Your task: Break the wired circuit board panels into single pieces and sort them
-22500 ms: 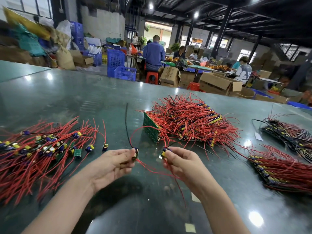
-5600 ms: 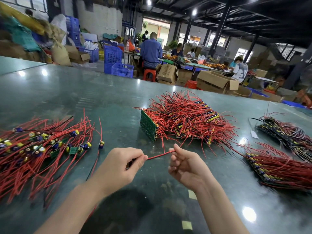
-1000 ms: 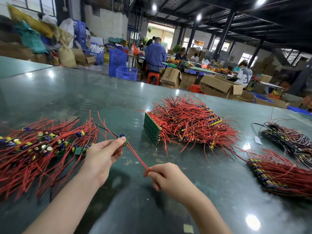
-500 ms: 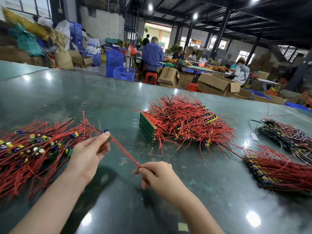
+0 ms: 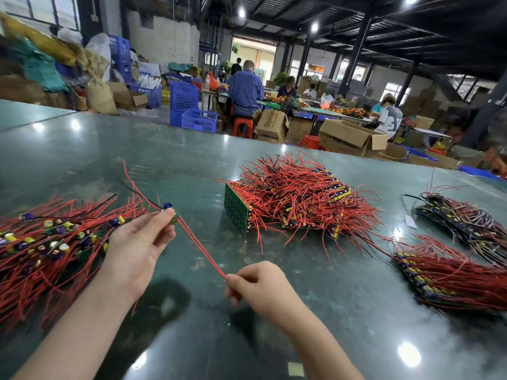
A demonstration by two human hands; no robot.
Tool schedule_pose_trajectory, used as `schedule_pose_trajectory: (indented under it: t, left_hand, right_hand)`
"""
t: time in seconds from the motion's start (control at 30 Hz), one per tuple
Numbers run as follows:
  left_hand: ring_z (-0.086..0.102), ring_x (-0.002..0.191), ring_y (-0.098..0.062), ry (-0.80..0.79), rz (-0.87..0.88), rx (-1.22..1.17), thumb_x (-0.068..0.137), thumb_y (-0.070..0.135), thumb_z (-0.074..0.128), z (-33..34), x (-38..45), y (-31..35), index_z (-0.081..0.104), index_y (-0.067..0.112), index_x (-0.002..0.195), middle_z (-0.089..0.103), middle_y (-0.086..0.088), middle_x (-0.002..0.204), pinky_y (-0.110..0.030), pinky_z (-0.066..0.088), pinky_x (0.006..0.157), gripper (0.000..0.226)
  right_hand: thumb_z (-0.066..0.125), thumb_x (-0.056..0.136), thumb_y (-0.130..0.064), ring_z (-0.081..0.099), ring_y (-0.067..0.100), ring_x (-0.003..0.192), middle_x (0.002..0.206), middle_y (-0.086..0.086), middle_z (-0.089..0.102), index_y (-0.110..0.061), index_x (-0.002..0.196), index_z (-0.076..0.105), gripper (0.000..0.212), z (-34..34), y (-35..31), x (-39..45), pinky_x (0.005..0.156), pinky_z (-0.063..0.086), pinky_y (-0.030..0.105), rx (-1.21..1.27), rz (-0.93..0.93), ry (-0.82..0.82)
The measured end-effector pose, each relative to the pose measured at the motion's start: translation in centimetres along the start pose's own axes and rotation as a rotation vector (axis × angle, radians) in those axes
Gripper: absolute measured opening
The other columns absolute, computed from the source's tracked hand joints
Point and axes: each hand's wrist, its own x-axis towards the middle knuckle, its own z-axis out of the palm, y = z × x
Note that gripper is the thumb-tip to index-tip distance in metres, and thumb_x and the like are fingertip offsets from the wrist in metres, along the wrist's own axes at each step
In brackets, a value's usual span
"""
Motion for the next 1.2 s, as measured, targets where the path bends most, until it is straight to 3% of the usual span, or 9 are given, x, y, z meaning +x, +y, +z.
schedule_pose_trajectory:
  t: [0.2,0.33,0.47,0.63,0.73,0.8,0.97,1.07,1.2]
  left_hand:
    - [0.06,0.051,-0.003,0.015,-0.01,0.051,0.088,0.001,0.059,0.7,-0.8,0.9,0.073,0.011,0.061,0.066,0.005,0.058,-0.014,0.054,0.059,0.032]
    - [0.07,0.064,-0.013,-0.092,-0.278,-0.003,0.096,0.014,0.047,0.1,-0.2,3.4,0.06,0.01,0.081,0.072,-0.005,0.071,-0.029,0.06,0.065,0.02]
    - [0.058,0.046,-0.008,-0.094,-0.353,0.04,0.095,0.022,0.045,-1.0,1.5,7.7,0.054,0.006,0.082,0.064,-0.004,0.061,-0.019,0.053,0.046,0.023]
    - [0.052,0.035,-0.012,0.068,-0.084,0.966,0.088,0.022,0.062,-4.5,4.7,11.1,0.064,0.009,0.077,0.062,-0.005,0.05,-0.021,0.047,0.039,0.017]
    - [0.062,0.059,-0.023,0.056,0.072,1.895,0.078,0.04,0.07,-7.4,6.7,12.0,0.061,0.017,0.057,0.064,-0.002,0.056,-0.026,0.049,0.059,0.033]
    - [0.063,0.075,-0.026,0.053,0.008,2.25,0.075,0.048,0.067,-8.7,7.5,11.7,0.053,0.015,0.054,0.058,-0.002,0.063,-0.029,0.053,0.071,0.042]
    - [0.058,0.081,-0.025,0.113,0.005,2.468,0.067,0.064,0.068,-8.2,6.9,11.5,0.05,0.019,0.059,0.053,0.0,0.068,-0.034,0.054,0.08,0.049]
    - [0.051,0.111,-0.023,0.148,0.241,2.47,0.063,0.073,0.067,-6.0,4.9,10.2,0.053,0.021,0.105,0.057,-0.001,0.112,-0.034,0.046,0.088,0.068]
    - [0.025,0.139,-0.017,-0.377,0.526,2.393,0.09,0.054,0.046,-3.0,2.3,4.6,0.038,0.037,0.136,0.035,0.009,0.147,-0.038,0.029,0.106,0.05]
  right_hand:
    - [0.044,0.095,-0.038,0.057,0.006,0.082,0.071,-0.004,0.068,-0.028,0.055,0.051,0.041,0.6,-0.3,-0.1,0.082,0.019,0.031,-0.198,-0.045,0.061]
    - [0.038,0.099,-0.043,0.053,-0.008,0.073,0.066,-0.018,0.064,-0.033,0.069,0.061,0.039,1.1,-0.2,-0.6,0.093,0.023,0.028,0.068,-0.144,0.003]
    - [0.036,0.1,-0.045,0.056,0.001,0.084,0.071,-0.019,0.067,-0.038,0.081,0.064,0.034,1.6,0.4,0.0,0.104,0.035,0.042,0.325,-0.08,0.16]
    - [0.037,0.099,-0.04,0.059,0.002,0.086,0.073,-0.013,0.067,-0.032,0.084,0.065,0.033,1.9,1.2,0.4,0.098,0.03,0.03,0.211,-0.048,0.204]
    - [0.032,0.101,-0.04,0.057,0.0,0.087,0.08,-0.011,0.067,-0.026,0.093,0.067,0.039,2.2,1.3,0.4,0.085,0.017,0.026,0.053,-0.083,0.183]
    - [0.031,0.101,-0.04,0.058,0.005,0.093,0.087,-0.008,0.069,-0.026,0.097,0.067,0.039,2.3,1.3,0.4,0.088,0.016,0.026,-0.012,-0.102,0.183]
    - [0.03,0.102,-0.039,0.058,0.009,0.098,0.093,-0.005,0.07,-0.025,0.099,0.067,0.04,2.2,1.4,0.6,0.088,0.016,0.028,-0.093,-0.121,0.218]
    - [0.029,0.102,-0.038,0.058,0.012,0.098,0.095,-0.003,0.07,-0.022,0.098,0.067,0.042,2.2,1.6,0.7,0.085,0.015,0.028,-0.125,-0.128,0.232]
    - [0.028,0.102,-0.038,0.058,0.018,0.093,0.091,0.003,0.068,-0.013,0.095,0.065,0.045,2.5,1.6,0.6,0.077,0.011,0.03,-0.165,-0.167,0.26]
